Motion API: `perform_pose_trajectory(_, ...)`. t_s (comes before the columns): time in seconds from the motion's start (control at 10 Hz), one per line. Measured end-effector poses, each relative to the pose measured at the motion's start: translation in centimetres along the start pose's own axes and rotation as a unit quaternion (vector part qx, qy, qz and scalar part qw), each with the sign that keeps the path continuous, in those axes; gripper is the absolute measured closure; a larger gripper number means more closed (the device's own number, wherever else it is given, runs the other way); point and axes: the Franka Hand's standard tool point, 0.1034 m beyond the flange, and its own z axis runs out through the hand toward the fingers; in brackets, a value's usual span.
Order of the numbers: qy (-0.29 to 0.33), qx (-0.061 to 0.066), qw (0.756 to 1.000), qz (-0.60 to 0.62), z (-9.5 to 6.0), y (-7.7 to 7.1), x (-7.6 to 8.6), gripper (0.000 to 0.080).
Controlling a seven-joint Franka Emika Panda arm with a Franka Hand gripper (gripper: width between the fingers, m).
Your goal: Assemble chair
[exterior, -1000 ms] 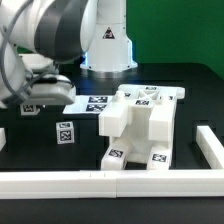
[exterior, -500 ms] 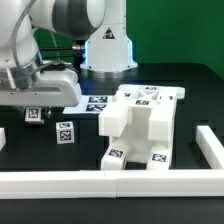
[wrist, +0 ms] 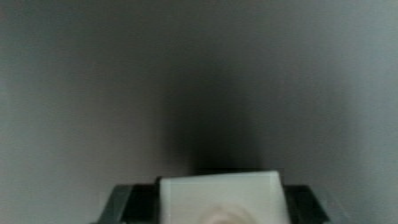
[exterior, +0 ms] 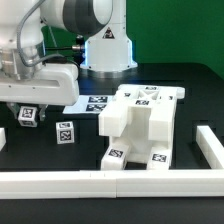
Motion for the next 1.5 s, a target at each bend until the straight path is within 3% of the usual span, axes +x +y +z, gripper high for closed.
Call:
perform_pose_trajectory(0.4,0.015,-0.007,1.000,0.015,0.5,-0.1,-0.8,0.0518)
perform_pose_trajectory(0.5,0.014,-0.008,1.000,0.014,0.6,-0.3,-0.9,0.0461)
perform_pose_trajectory(0.6,0.014,-0.008,1.000,0.015,0.6,-0.2,-0.9,0.0288)
perform_pose_trajectory(0.7,0.014,-0.008,1.000,0.015,0.6,-0.2,-0.9,0.0288)
perform_pose_trajectory(0.8,0.014,-0.008,1.000,0.015,0.6,-0.2,-0.9,0.0172)
perform_pose_trajectory(1.0,0.014,-0.008,1.000,0.015,0.6,-0.2,-0.9,0.0151)
perform_pose_trajectory(1.1,0.000,0.002,1.000,0.017,0.7,-0.5,-1.0,0.0151)
perform_pose_trajectory(1.2,-0.009,0.012,1.000,0.022,0.0,0.3,-0.3,0.0150)
perform_pose_trajectory(1.4,-0.087,0.052,0.994,0.043,-1.0,-0.1,0.3,0.0150)
perform_pose_trajectory(1.5,-0.142,0.064,0.987,0.037,-1.6,-0.1,0.6,0.0150)
